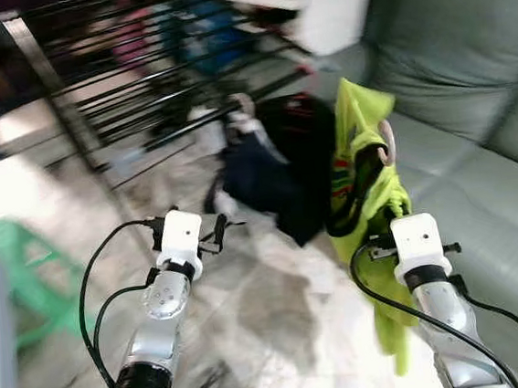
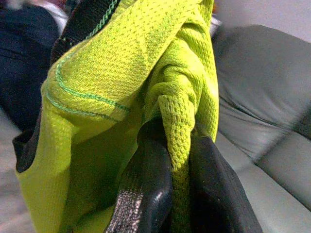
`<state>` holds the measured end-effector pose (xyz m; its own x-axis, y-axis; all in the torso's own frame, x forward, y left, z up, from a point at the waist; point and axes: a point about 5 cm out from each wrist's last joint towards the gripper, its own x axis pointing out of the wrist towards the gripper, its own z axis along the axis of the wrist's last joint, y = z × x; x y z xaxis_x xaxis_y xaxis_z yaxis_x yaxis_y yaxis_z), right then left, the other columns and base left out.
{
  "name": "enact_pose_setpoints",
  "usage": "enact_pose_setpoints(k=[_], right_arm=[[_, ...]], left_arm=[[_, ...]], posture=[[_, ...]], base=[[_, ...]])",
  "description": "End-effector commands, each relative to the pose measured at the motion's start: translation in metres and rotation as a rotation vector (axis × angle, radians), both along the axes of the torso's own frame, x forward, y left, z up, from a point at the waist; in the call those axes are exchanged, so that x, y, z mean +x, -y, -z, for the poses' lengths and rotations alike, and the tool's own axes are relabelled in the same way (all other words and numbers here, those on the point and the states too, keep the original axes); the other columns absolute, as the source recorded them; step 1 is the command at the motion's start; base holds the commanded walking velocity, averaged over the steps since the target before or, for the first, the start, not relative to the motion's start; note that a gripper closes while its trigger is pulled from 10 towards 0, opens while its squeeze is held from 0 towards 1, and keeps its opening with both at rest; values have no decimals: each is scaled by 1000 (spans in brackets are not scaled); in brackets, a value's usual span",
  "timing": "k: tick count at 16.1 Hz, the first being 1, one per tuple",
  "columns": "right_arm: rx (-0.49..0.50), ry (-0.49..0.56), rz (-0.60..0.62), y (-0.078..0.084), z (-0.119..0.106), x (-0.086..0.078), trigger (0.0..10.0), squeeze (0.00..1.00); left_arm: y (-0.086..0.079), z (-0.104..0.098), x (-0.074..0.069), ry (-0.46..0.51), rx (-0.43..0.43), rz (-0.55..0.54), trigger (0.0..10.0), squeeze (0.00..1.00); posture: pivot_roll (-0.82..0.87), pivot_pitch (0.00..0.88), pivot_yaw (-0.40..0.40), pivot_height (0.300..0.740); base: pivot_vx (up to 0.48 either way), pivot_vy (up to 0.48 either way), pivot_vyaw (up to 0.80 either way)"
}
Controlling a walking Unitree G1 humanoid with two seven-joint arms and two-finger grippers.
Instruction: Hang hanger
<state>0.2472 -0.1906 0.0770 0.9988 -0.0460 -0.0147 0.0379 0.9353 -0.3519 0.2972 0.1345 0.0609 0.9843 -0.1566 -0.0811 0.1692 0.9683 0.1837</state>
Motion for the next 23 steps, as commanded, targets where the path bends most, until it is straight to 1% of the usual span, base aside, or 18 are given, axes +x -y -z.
enact_pose_setpoints(k=[1, 2, 3, 4, 5, 7, 9, 10, 11, 12, 13, 14, 15, 17, 19, 21, 23], right_arm=[[17, 68, -30, -6, -14, 7, 10000, 0], [21, 68, -32, -6, -14, 7, 10000, 0], [6, 66, -42, -6, -14, 8, 10000, 0], [-4, 71, -41, -5, -15, 7, 10000, 0], [-22, 75, -40, -4, -16, 7, 10000, 0], [-65, 82, -56, -6, -14, 5, 10000, 0], [-151, 124, -122, -16, -18, 2, 10000, 0], [-197, 129, -136, -16, -17, -1, 10000, 0], [-204, 127, -135, -16, -16, -2, 10000, 0], [-239, 122, -123, -14, -13, -6, 10000, 0], [-215, 103, -114, -12, -8, -12, 10000, 0], [-213, 96, -121, -12, -6, -17, 10000, 0], [-213, 94, -126, -13, -5, -19, 10000, 0], [-238, 80, -238, -23, 2, -36, 10000, 0], [-269, 66, -330, -27, 7, -50, 10000, 0], [-279, 42, -345, -23, 11, -57, 10000, 0], [-233, 5, -385, -25, 14, -58, 10000, 0]], left_arm=[[-11, 3, 0, -5, -5, -65, 10000, 0], [-12, 4, 0, -3, -7, -69, 10000, 0], [-21, 5, -3, 18, -1, -118, 10000, 0], [-22, 3, -3, 21, -27, -138, 10000, 0], [-20, 0, -2, 32, -33, -117, 10000, 0], [-17, 0, -1, 43, -15, -115, 10000, 0], [-12, -2, 4, 35, -44, -112, 10000, 0], [-8, -4, 5, 49, -29, -86, 10000, 0], [-7, -4, 5, 49, -27, -80, 10000, 0], [-2, -3, 4, 43, -29, -39, 10000, 0], [3, -3, 0, 55, -3, -9, 10000, 0], [3, 1, -3, 29, -15, -16, 10000, 0], [3, 2, -4, 18, -14, -17, 10000, 0], [0, 8, -10, 0, 5, -23, 10000, 0], [0, 8, -12, -4, 13, -11, 10000, 0], [1, 6, -13, 13, 45, 2, 10000, 0], [0, 7, -14, 3, 43, 0, 10000, 0]], posture=[[-82, 0, 42, 740], [-82, 0, 42, 740], [-83, 0, 37, 740], [-82, 0, 37, 740], [-82, 0, 37, 740], [-82, 0, 37, 740], [-92, 0, 43, 740], [-96, 0, 45, 740], [-96, 0, 45, 740], [-97, 0, 48, 740], [-98, 0, 55, 740], [-98, 0, 55, 740], [-98, 0, 55, 740], [-98, 0, 67, 740], [-99, 0, 70, 740], [-103, 0, 73, 740], [-105, 0, 75, 740]], base=[[0, 0, 800], [0, 0, 800], [0, 0, 600], [0, 0, 600], [0, 0, 600], [0, 0, 591], [0, 0, 603], [0, 0, 575], [0, 0, 575], [0, 0, 575], [0, 0, 563], [0, 0, 569], [0, 0, 569], [0, 0, 547], [0, 0, 522], [0, 0, 475], [0, 0, 444]])
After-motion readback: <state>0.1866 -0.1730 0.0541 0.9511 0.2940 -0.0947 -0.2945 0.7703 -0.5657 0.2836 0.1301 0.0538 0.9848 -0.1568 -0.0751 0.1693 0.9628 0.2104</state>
